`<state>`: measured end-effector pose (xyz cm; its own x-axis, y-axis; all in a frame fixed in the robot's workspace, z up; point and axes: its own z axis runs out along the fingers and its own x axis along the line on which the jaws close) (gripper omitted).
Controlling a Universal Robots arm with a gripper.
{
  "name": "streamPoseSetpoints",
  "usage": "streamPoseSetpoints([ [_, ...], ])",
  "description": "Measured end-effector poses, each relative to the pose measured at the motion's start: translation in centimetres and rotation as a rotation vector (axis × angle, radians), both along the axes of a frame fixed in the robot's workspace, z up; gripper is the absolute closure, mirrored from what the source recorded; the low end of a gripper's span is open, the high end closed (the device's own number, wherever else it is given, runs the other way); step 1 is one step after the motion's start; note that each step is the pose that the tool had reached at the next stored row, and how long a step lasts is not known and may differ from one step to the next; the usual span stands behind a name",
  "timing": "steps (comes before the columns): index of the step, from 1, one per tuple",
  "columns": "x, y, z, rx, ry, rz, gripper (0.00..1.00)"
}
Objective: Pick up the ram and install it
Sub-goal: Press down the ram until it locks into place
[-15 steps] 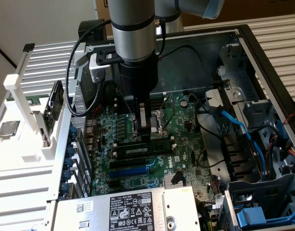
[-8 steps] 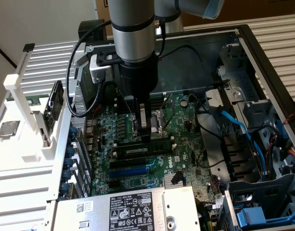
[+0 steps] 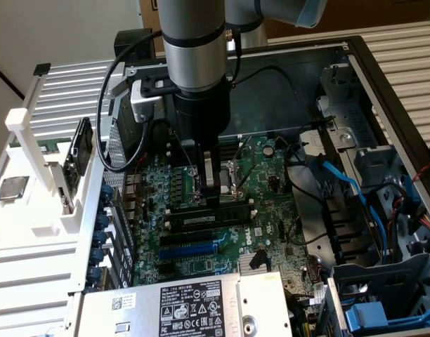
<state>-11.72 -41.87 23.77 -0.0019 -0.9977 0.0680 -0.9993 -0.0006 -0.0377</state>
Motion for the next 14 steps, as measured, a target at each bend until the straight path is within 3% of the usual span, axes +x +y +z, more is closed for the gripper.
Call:
streamPoseSetpoints([
  [14,0.01,-0.01,-0.36,-0.0001,0.0002,0.000,0.90],
])
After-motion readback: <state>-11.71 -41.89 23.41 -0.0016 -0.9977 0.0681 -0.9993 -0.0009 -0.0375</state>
